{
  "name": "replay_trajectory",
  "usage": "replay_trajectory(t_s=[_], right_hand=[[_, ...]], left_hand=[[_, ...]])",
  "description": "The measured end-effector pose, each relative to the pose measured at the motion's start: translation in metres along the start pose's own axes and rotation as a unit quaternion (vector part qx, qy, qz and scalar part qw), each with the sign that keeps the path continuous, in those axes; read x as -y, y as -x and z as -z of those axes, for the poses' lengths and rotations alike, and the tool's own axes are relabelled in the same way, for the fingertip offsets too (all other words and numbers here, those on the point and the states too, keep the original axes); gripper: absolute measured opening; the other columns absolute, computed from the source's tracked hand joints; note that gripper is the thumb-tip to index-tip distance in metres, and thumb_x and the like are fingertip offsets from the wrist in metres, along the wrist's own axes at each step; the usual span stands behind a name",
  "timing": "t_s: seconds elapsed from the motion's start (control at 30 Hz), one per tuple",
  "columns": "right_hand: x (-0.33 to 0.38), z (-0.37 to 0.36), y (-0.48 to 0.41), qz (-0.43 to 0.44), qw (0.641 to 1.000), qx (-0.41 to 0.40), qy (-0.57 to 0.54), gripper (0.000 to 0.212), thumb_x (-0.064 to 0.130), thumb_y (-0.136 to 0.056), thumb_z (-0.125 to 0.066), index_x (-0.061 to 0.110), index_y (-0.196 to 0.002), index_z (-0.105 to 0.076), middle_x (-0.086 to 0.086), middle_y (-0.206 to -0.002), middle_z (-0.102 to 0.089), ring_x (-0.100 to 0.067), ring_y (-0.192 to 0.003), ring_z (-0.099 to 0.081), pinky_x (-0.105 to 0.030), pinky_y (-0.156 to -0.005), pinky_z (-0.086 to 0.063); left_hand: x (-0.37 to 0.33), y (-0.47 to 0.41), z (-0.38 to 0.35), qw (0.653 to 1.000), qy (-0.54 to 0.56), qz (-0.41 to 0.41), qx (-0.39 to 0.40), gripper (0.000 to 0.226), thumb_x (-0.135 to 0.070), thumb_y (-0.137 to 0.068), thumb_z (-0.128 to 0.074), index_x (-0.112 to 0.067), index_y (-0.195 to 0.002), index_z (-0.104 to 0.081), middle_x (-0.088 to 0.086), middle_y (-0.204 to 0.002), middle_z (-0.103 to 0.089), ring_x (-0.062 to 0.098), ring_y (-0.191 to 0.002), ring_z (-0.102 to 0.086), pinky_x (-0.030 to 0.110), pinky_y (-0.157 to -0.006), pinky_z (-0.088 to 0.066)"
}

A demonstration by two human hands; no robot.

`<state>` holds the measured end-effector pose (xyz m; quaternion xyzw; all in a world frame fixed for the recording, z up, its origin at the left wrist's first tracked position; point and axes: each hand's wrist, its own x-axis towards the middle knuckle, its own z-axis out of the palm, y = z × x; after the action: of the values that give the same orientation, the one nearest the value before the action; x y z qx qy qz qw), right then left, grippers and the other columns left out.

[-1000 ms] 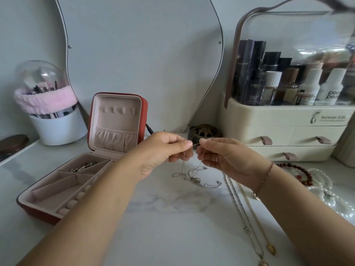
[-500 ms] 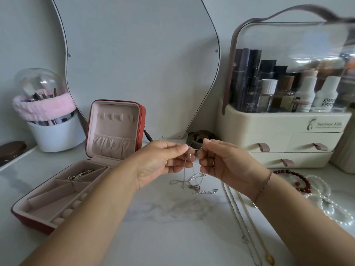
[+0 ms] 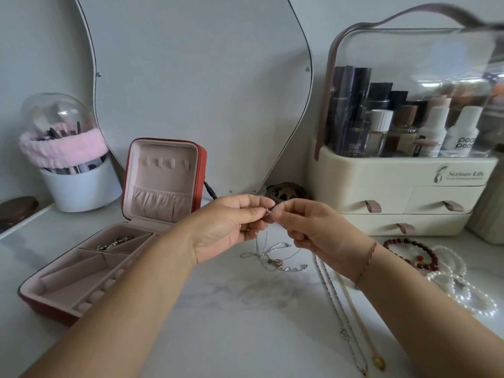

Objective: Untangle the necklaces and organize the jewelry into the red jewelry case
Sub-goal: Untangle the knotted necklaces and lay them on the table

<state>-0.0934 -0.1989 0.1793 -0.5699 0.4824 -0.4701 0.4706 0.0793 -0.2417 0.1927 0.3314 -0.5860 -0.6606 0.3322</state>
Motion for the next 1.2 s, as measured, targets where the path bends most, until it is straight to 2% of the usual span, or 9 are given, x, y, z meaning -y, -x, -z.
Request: replay_trajectory(t_s=[0.17, 0.37, 0.53, 0.63, 0.8, 0.93, 1.1, 1.2], right_hand=[[0.0021, 0.0001, 0.0009, 0.013, 0.998, -0.027, 0.053, 0.018, 0.019, -0.08, -0.074, 0.009, -0.094, -0.069, 0.005, -0.069, -0.062, -0.001, -0.047, -0.039, -0.015, -0.049, -0.03], [0.0051, 0.0005, 0.0041, 0.051, 0.995, -0.065, 0.046, 0.01, 0.006, -0.082, -0.07, 0.0, -0.089, -0.069, 0.014, -0.049, -0.055, 0.004, -0.041, -0.046, -0.006, -0.045, -0.034], [0.0036, 0.0, 0.0019, 0.044, 0.994, -0.082, 0.059, 0.006, 0.014, -0.083, -0.07, 0.008, -0.082, -0.071, 0.012, -0.053, -0.051, 0.001, -0.042, -0.042, -0.008, -0.045, -0.032], [0.0011, 0.0007, -0.0016, 0.036, 0.994, -0.09, 0.05, 0.013, 0.016, -0.087, -0.065, 0.017, -0.074, -0.066, 0.009, -0.055, -0.046, -0.003, -0.049, -0.037, -0.014, -0.05, -0.031], [0.0015, -0.0024, -0.0021, 0.039, 0.994, -0.089, 0.047, 0.011, 0.012, -0.091, -0.057, 0.013, -0.08, -0.059, 0.003, -0.07, -0.058, -0.004, -0.063, -0.057, -0.018, -0.063, -0.038], [0.0015, -0.0043, -0.0004, 0.049, 0.991, -0.097, 0.081, 0.009, 0.015, -0.09, -0.06, 0.013, -0.081, -0.061, -0.001, -0.077, -0.056, -0.011, -0.07, -0.046, -0.022, -0.064, -0.034], [0.0013, -0.0055, -0.0008, 0.085, 0.987, -0.111, 0.082, 0.006, 0.016, -0.088, -0.063, 0.013, -0.082, -0.062, 0.0, -0.077, -0.058, -0.008, -0.07, -0.048, -0.015, -0.062, -0.039], [0.0014, -0.0071, -0.0008, 0.103, 0.987, -0.093, 0.084, 0.016, 0.024, -0.084, -0.068, 0.01, -0.085, -0.062, -0.001, -0.077, -0.061, -0.007, -0.068, -0.051, -0.019, -0.064, -0.042]], left_hand=[[-0.0008, 0.0013, 0.0003, 0.999, -0.033, -0.028, -0.005, 0.022, 0.007, -0.089, -0.054, -0.009, -0.1, -0.064, 0.002, -0.079, -0.07, 0.009, -0.07, -0.066, 0.017, -0.065, -0.052], [0.0011, 0.0005, 0.0003, 0.985, -0.143, -0.062, -0.077, 0.015, -0.004, -0.081, -0.071, -0.012, -0.094, -0.069, 0.003, -0.08, -0.075, 0.011, -0.074, -0.07, 0.017, -0.066, -0.051], [0.0016, -0.0004, -0.001, 0.979, -0.173, -0.067, -0.082, 0.011, -0.008, -0.082, -0.071, -0.016, -0.089, -0.072, -0.002, -0.071, -0.073, 0.004, -0.064, -0.064, 0.012, -0.062, -0.049], [0.0026, -0.0014, -0.0006, 0.981, -0.169, -0.06, -0.077, 0.006, -0.013, -0.085, -0.068, -0.018, -0.085, -0.073, -0.004, -0.069, -0.071, 0.005, -0.066, -0.062, 0.014, -0.066, -0.049], [0.0028, -0.0022, -0.0005, 0.983, -0.161, -0.054, -0.069, 0.015, -0.016, -0.092, -0.06, -0.016, -0.085, -0.072, -0.004, -0.07, -0.07, 0.008, -0.068, -0.061, 0.021, -0.073, -0.047], [0.0026, -0.0013, -0.0037, 0.99, -0.115, -0.039, -0.069, 0.016, -0.014, -0.095, -0.055, -0.01, -0.088, -0.068, 0.0, -0.07, -0.066, 0.007, -0.062, -0.061, 0.019, -0.066, -0.048], [0.0011, -0.0012, -0.0063, 0.994, -0.079, -0.035, -0.072, 0.017, -0.014, -0.095, -0.055, -0.008, -0.085, -0.067, -0.004, -0.066, -0.065, 0.008, -0.062, -0.06, 0.022, -0.067, -0.047], [0.0011, -0.0018, -0.0064, 0.993, -0.071, -0.034, -0.085, 0.017, -0.014, -0.094, -0.055, -0.01, -0.083, -0.068, -0.003, -0.066, -0.065, 0.009, -0.062, -0.059, 0.021, -0.067, -0.047]])
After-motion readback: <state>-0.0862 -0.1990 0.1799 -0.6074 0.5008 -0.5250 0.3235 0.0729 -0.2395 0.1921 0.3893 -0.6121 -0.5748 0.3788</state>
